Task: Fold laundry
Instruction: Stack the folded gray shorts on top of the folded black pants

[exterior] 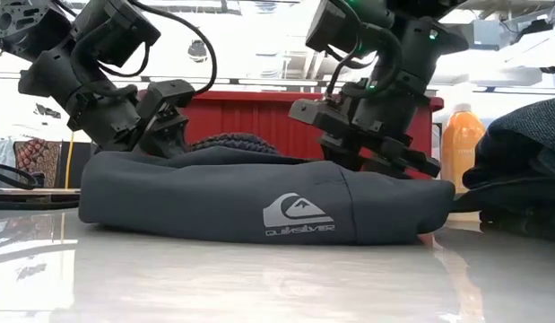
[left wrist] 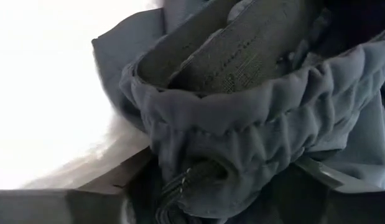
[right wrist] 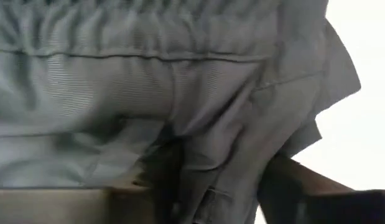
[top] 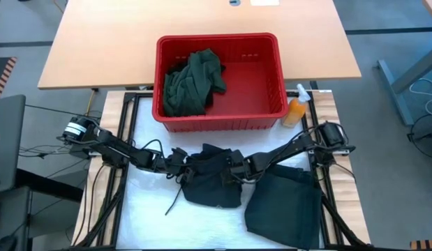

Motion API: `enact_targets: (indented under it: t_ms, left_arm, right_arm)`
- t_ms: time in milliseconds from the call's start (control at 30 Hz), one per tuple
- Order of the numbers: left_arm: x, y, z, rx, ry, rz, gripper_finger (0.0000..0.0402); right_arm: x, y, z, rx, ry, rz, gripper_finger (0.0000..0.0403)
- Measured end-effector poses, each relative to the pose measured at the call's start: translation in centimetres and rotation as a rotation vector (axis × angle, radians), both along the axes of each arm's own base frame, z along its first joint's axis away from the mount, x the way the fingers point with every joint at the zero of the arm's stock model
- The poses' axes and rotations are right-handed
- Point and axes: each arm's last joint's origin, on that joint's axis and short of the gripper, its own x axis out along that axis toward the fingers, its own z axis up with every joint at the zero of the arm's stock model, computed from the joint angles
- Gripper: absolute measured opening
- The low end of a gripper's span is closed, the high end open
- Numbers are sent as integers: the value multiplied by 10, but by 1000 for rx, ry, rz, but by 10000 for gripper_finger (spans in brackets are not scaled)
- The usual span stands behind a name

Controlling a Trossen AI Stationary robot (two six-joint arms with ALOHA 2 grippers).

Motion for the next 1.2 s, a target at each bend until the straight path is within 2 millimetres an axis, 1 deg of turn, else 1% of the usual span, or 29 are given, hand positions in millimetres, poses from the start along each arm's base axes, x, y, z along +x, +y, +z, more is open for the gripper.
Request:
enact_targets:
  t_ms: [100, 200, 233, 333, 367, 467, 533, 633, 833, 933, 1033, 1133, 1200]
  left_arm:
    - [0, 0, -1, -11, -1, 12, 188]
    - [3, -1, -6, -23, -10, 14, 124]
    - [5, -1, -9, -33, -19, 8, 101]
    - [16, -6, -12, -36, -19, -35, 31]
    - [20, -9, -11, -33, -24, -54, 19]
    - [33, -15, -1, -38, -59, -115, 15]
    - [45, -19, 15, -43, -122, -172, 14]
    - [62, -25, 41, -24, -222, -253, 12]
    - [89, -34, 83, 68, -287, -336, 11]
    - [100, -38, 107, 119, -328, -369, 10]
    - [111, -41, 137, 189, -389, -389, 10]
    - [120, -42, 170, 271, -427, -394, 9]
    - [124, -43, 192, 325, -449, -398, 9]
  right_arm:
    - [2, -1, 2, 3, -18, 41, 117]
    - [6, 0, 3, 14, -53, 98, 43]
    - [8, 1, 4, 21, -66, 113, 29]
    - [8, 2, 8, 41, -85, 129, 29]
    - [7, 2, 9, 54, -82, 128, 32]
    - [1, 3, 22, 81, -84, 140, 46]
    - [-4, 6, 37, 89, -106, 154, 47]
    - [-17, 11, 65, 95, -155, 175, 40]
    - [-50, 29, 124, 171, -338, 173, 34]
    - [-71, 43, 147, 176, -435, 144, 36]
    - [-91, 55, 168, 168, -538, 124, 35]
    - [-110, 61, 186, 134, -633, 92, 34]
    - [-120, 61, 195, 122, -677, 83, 34]
